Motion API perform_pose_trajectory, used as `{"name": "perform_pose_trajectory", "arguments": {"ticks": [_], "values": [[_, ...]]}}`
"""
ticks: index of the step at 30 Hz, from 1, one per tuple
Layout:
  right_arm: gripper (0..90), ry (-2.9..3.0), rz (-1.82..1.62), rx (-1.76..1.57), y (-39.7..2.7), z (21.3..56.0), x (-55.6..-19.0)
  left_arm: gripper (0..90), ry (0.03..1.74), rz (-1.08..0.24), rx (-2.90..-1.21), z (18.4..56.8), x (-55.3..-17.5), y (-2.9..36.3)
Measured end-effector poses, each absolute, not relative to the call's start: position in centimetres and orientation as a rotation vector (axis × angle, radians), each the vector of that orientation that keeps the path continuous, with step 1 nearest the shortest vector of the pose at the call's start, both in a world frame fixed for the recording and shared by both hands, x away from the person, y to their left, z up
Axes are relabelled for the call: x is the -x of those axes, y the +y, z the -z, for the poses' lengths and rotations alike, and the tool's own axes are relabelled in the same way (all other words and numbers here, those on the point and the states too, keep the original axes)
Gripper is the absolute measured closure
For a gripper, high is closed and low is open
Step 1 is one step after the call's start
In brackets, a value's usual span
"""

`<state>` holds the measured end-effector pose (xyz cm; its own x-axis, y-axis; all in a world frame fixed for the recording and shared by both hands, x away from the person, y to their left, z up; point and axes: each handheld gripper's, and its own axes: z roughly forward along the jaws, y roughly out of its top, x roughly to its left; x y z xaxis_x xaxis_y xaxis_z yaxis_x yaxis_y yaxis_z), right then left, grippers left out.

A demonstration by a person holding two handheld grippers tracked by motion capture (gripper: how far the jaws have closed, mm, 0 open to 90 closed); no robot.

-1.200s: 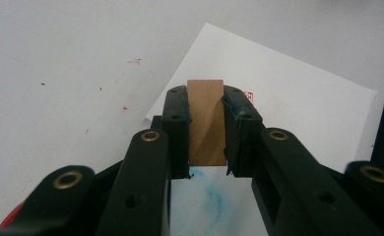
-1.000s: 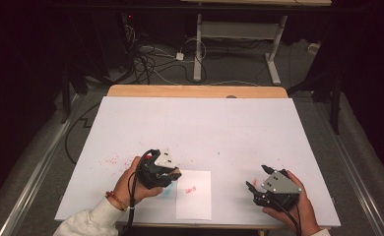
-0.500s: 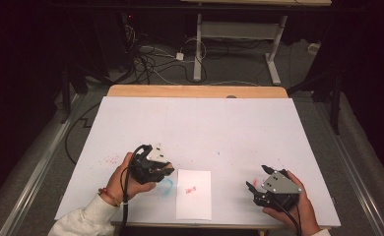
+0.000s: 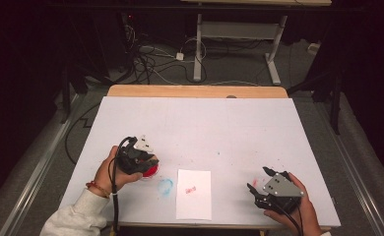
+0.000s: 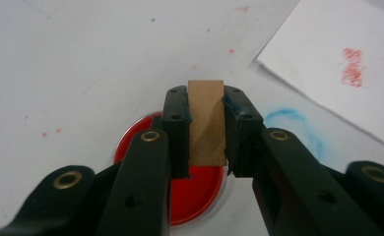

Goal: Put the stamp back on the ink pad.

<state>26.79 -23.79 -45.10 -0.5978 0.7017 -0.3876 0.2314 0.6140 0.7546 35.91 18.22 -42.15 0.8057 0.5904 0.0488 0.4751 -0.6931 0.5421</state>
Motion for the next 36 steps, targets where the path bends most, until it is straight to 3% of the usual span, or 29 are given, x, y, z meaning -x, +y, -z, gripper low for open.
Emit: {"name": "perform_pose_trajectory", "arguments": {"ticks": [19, 36], "values": [[29.7, 2.159, -0.866, -0.725, -23.7, 45.3, -26.8, 72.3, 0.871, -0.238, -2.529, 44.1, -37.4, 19.7], [29.7, 2.156, -0.869, -0.723, -23.7, 45.2, -26.7, 65.8, 0.844, -0.319, -2.487, 43.2, -36.8, 19.4]]}}
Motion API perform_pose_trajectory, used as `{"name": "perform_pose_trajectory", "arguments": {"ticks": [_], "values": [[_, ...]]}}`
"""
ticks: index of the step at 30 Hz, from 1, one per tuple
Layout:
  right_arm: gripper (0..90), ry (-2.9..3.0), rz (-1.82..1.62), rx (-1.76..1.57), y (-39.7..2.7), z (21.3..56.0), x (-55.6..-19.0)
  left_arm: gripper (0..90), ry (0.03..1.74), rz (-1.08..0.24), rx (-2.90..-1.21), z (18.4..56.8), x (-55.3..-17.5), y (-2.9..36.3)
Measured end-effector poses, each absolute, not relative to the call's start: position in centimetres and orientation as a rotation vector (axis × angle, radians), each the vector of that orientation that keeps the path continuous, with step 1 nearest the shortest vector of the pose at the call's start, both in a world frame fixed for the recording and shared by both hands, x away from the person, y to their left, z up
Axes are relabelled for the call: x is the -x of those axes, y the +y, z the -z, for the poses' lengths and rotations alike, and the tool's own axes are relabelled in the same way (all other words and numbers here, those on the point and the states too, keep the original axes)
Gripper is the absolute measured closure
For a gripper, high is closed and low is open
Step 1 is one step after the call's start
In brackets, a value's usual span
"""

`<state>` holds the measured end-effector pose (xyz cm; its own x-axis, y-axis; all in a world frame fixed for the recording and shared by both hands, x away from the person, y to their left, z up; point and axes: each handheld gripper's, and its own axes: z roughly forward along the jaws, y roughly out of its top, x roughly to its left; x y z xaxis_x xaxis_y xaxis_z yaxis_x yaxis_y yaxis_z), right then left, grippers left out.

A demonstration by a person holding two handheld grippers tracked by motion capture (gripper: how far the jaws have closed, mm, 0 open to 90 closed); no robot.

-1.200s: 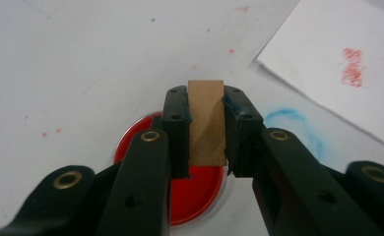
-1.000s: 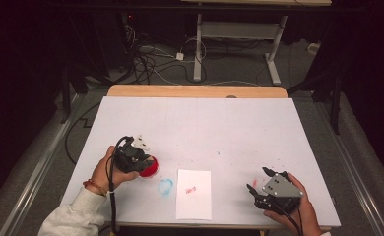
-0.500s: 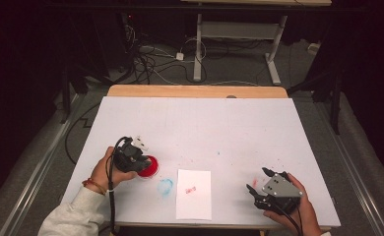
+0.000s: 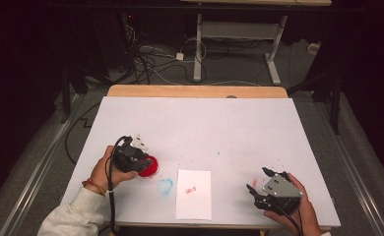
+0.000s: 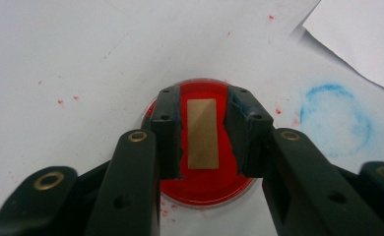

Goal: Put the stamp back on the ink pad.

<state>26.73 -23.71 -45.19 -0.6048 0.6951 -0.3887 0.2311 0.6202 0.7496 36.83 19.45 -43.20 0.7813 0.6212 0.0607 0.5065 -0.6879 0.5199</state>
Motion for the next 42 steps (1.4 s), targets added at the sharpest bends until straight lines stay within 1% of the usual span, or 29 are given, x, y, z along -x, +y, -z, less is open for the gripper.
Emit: {"name": "perform_pose_trajectory", "arguments": {"ticks": [8, 14, 19, 20, 22, 24, 27, 29, 33, 36, 42], "values": [[29.7, 2.155, -0.869, -0.723, -23.7, 45.2, -26.7, 62.4, 0.787, -0.377, -2.442, 42.5, -36.2, 19.2], [29.7, 2.154, -0.869, -0.728, -23.7, 45.2, -26.7, 56.0, 0.688, -0.441, -2.370, 41.9, -35.4, 18.8], [29.7, 2.153, -0.871, -0.723, -23.7, 45.2, -26.7, 45.7, 0.663, -0.508, -2.325, 41.6, -34.8, 18.3], [29.7, 2.154, -0.871, -0.722, -23.7, 45.2, -26.7, 42.0, 0.659, -0.524, -2.317, 41.5, -34.7, 18.2], [29.7, 2.153, -0.873, -0.724, -23.7, 45.1, -26.7, 38.2, 0.653, -0.548, -2.298, 41.5, -34.4, 17.9], [29.7, 2.154, -0.875, -0.722, -23.7, 45.1, -26.7, 32.4, 0.645, -0.575, -2.279, 41.5, -34.2, 17.6], [29.7, 2.152, -0.877, -0.723, -23.7, 45.1, -26.7, 26.6, 0.641, -0.633, -2.255, 41.6, -34.1, 17.2], [29.7, 2.151, -0.879, -0.722, -23.7, 45.1, -26.7, 22.9, 0.631, -0.645, -2.232, 41.6, -34.0, 17.0], [29.8, 2.149, -0.885, -0.723, -23.7, 45.0, -26.6, 19.8, 0.592, -0.682, -2.168, 41.7, -33.4, 16.7], [29.8, 2.139, -0.899, -0.718, -23.7, 44.9, -26.6, 18.0, 0.568, -0.681, -2.137, 41.7, -33.1, 16.6], [29.7, 2.116, -0.921, -0.720, -23.9, 44.7, -26.4, 17.3, 0.548, -0.716, -2.074, 41.2, -32.5, 17.2]]}}
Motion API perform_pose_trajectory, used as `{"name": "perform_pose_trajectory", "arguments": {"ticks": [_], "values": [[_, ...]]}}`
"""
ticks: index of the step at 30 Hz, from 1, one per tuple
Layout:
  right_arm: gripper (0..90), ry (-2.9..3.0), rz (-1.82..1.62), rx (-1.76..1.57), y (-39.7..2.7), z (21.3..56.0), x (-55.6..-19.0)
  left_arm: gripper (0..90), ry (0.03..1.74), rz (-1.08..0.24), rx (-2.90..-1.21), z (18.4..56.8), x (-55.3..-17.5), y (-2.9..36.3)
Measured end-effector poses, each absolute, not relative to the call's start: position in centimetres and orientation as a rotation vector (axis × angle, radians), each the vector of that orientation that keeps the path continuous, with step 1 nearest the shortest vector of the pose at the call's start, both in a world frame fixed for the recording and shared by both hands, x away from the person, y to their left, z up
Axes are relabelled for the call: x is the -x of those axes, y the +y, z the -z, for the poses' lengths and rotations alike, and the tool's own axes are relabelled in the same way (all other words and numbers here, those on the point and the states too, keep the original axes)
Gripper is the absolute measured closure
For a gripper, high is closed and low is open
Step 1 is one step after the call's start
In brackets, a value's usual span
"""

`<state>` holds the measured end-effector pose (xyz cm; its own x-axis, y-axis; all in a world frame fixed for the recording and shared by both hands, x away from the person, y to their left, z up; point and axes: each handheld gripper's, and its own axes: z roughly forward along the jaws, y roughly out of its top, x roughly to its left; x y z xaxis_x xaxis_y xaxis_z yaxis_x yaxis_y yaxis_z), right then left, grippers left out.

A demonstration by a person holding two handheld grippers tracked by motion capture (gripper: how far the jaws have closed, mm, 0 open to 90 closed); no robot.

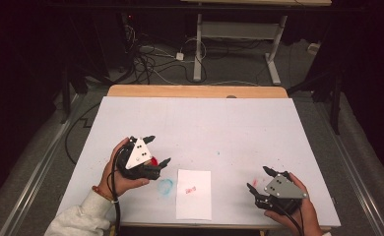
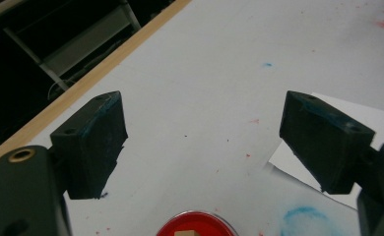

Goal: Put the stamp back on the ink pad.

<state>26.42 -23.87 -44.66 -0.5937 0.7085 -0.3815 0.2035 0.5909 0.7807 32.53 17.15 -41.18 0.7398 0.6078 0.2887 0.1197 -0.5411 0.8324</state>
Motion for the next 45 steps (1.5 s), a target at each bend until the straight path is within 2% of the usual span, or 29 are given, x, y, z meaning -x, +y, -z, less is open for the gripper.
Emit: {"name": "perform_pose_trajectory", "arguments": {"ticks": [23, 45], "values": [[25.9, 2.004, -1.017, -0.748, -24.6, 43.5, -26.0, 17.1, 0.522, -0.824, -2.073, 41.2, -30.6, 19.1], [22.0, 1.991, -1.016, -0.767, -24.5, 43.6, -26.1, 17.1, 0.582, -0.880, -2.118, 44.9, -29.0, 21.2]]}}
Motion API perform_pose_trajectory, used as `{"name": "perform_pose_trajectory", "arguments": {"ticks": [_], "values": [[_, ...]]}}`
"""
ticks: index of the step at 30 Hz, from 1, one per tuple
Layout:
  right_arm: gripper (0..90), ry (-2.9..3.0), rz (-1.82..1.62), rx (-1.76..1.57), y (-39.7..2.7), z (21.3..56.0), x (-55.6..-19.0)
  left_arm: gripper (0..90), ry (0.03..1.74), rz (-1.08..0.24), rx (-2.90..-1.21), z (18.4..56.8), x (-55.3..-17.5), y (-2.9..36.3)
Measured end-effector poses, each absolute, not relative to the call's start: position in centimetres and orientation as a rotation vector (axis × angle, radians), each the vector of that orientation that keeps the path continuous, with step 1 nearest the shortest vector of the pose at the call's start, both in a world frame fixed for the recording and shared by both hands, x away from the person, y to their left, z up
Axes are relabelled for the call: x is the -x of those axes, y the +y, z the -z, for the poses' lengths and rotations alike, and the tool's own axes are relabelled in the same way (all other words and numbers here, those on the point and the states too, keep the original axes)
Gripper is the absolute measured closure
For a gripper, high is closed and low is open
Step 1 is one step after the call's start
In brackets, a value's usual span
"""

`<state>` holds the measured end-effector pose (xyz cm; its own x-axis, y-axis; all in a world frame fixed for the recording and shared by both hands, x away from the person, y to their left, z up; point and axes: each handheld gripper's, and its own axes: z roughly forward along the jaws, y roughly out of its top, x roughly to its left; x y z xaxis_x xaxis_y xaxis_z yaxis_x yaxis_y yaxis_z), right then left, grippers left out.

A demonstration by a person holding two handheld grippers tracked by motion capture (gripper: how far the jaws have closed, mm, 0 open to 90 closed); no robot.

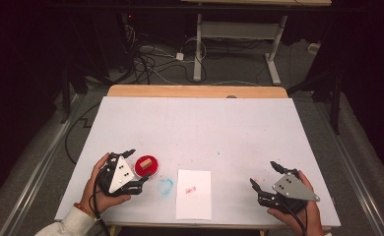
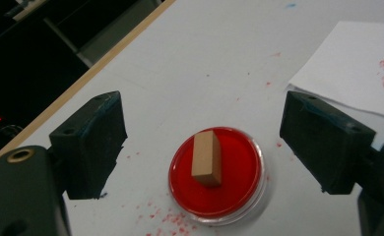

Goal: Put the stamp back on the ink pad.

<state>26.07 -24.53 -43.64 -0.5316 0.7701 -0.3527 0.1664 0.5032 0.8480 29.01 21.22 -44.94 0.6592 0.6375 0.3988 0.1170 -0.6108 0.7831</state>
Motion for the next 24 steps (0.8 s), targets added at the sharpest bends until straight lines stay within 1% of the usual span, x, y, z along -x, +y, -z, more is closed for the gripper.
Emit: {"name": "perform_pose_trajectory", "arguments": {"ticks": [24], "values": [[22.6, 2.025, -1.004, -0.770, -23.9, 44.4, -27.0, 17.0, 0.673, -0.760, -2.226, 48.0, -27.8, 25.0]]}}
